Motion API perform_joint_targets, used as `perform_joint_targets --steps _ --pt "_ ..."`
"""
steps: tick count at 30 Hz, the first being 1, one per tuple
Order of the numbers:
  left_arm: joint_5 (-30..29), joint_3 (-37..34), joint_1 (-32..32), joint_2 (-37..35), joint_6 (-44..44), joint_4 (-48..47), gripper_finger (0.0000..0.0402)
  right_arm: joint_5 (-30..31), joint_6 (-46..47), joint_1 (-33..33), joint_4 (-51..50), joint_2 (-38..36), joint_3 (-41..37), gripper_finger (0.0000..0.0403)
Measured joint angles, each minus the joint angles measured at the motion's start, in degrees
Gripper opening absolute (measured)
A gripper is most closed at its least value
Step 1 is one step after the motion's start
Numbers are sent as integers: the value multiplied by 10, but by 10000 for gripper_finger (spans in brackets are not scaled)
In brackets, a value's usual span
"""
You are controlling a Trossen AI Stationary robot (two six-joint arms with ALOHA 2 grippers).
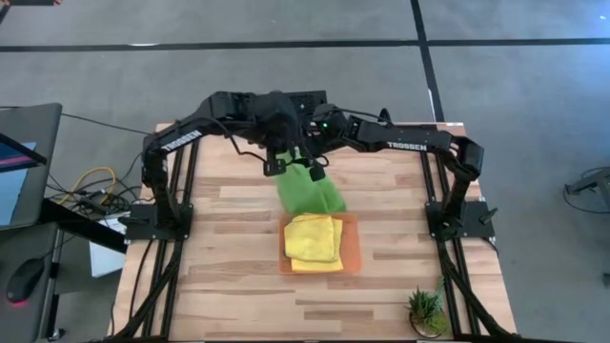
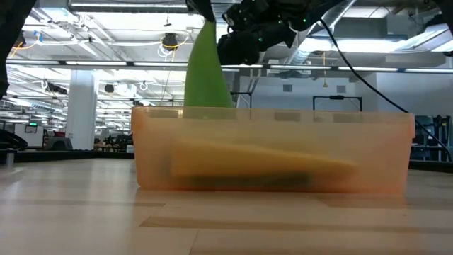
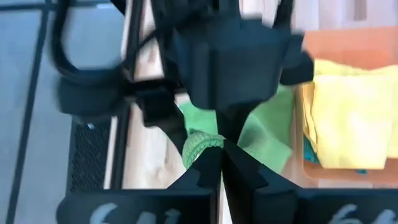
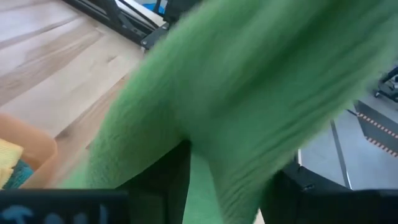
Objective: Fold microfiber towels
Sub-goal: Fold the green towel
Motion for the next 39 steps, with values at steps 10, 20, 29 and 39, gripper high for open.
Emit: perform_joint_targets --steps 10,20,29,39 --pt "1 49 -1 -4 17 0 0 0 0 0 -1 0 0 175" --pt "-2 49 -3 -5 27 1 0 1 0 0 -4 0 0 175" --pt "-14 48 -5 -34 22 19 0 2 1 -2 -6 0 0 175" --pt "-33 48 -5 -75 18 44 0 2 1 -2 -6 0 0 175"
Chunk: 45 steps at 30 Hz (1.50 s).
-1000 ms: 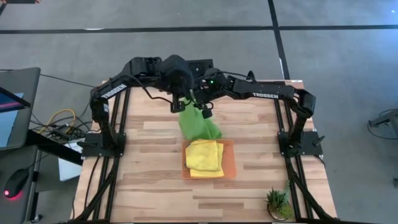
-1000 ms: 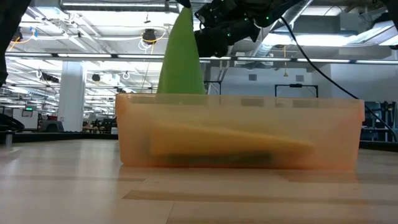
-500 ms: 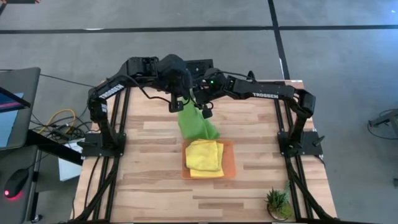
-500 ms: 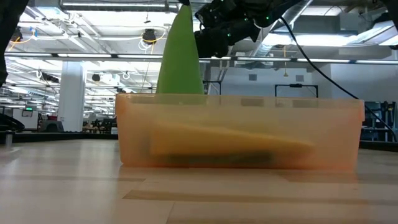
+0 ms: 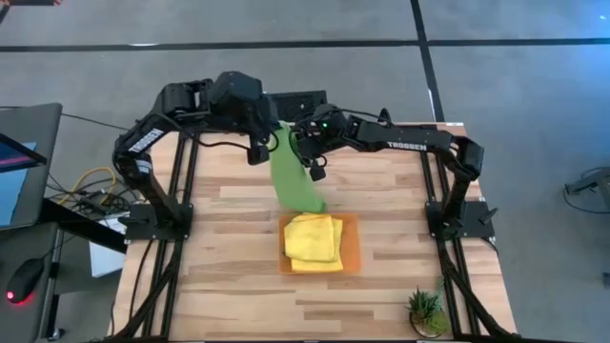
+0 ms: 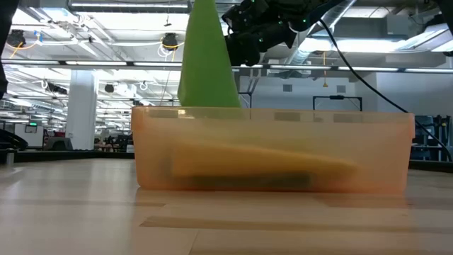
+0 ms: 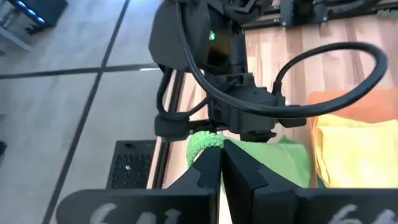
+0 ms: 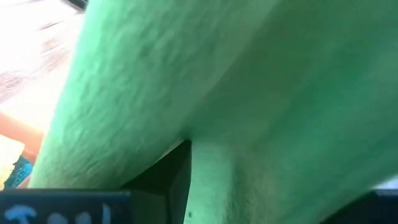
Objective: Fold microfiber towels
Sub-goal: Fold the green towel
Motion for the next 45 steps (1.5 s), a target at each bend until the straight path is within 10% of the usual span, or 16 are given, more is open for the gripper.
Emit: perform_joint_targets --steps 45 --pt "-99 0 0 -126 8 94 0 3 1 0 -18 0 0 175"
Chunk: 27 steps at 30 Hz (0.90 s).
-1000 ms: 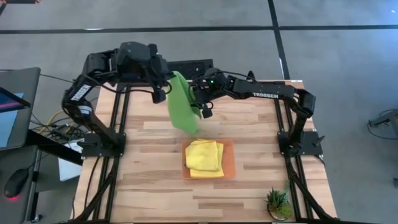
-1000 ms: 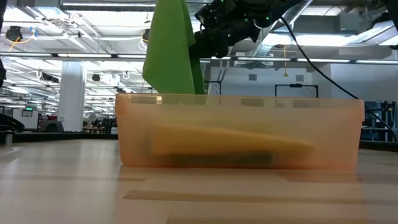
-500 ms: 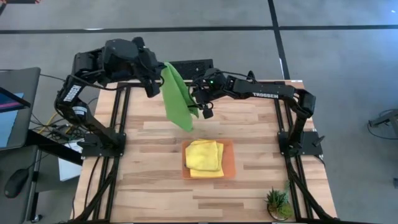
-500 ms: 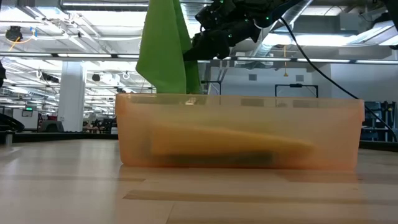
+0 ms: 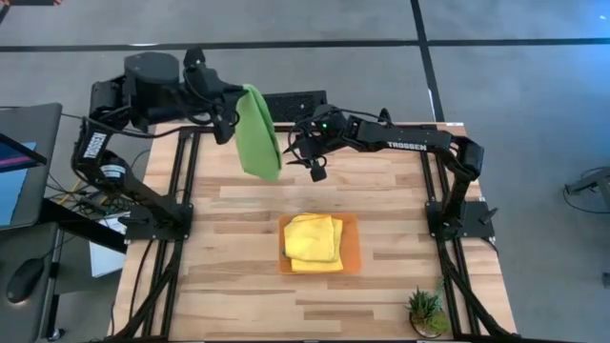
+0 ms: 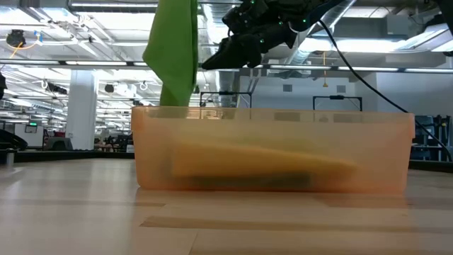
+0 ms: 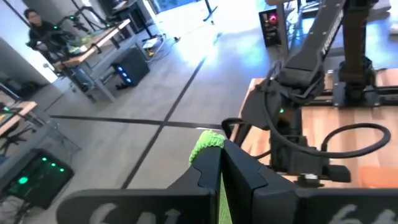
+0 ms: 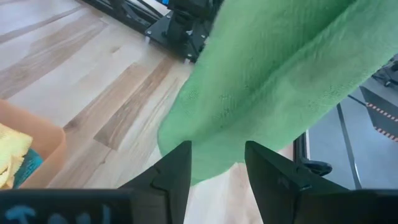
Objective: Fold microfiber towels
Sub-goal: Fold the green towel
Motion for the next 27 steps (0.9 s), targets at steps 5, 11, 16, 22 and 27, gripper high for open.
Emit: perform_joint_targets --steps 5,11,16,22,27 --pt "3 0 0 8 -3 -1 0 8 35 0 36 0 0 175" --pt "4 0 0 19 1 1 0 16 80 0 49 0 0 175" --pt "24 0 0 21 9 4 0 29 91 0 50 0 0 175" --pt "41 0 0 21 20 17 0 39 90 -4 52 0 0 175" --pt "108 0 0 21 39 35 0 39 90 -4 53 0 0 175"
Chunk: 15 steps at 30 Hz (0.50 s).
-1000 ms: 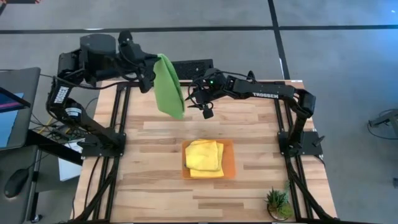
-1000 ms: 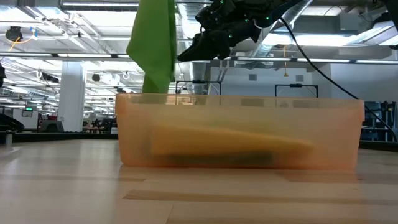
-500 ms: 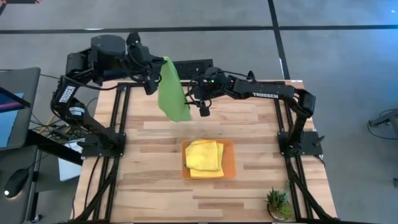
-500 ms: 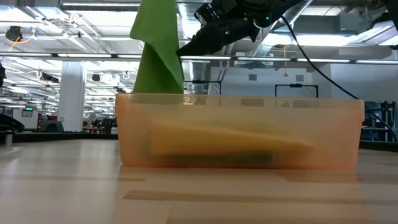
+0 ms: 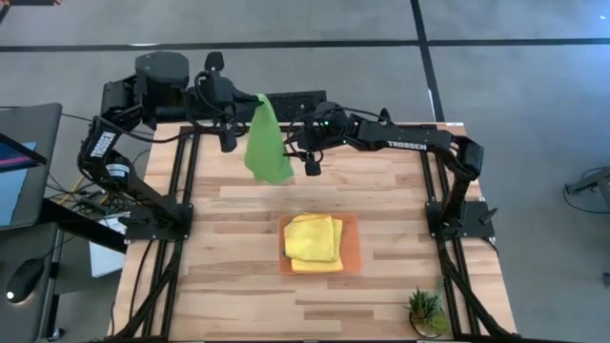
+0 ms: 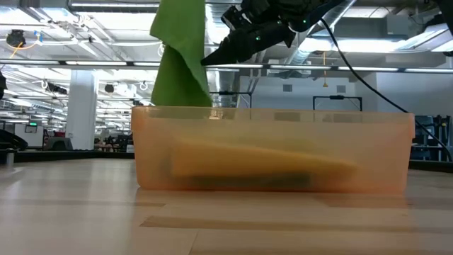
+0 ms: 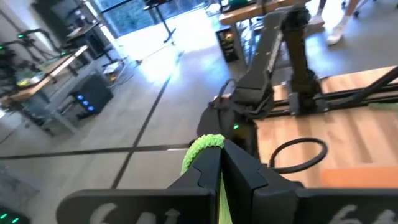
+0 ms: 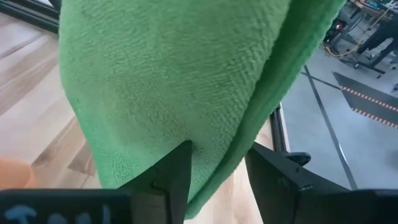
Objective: Fold microfiber towels
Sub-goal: Fold the green towel
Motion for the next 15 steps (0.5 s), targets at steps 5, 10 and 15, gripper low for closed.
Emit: perform_joint_targets --steps 5,10,15 --pt "30 0 0 0 -5 3 0 0 0 -3 0 0 0 175" --pt "73 0 0 -6 -14 3 0 3 0 -9 0 0 0 175" --pt "119 0 0 -24 -14 23 0 -1 -18 -14 -3 0 0 161"
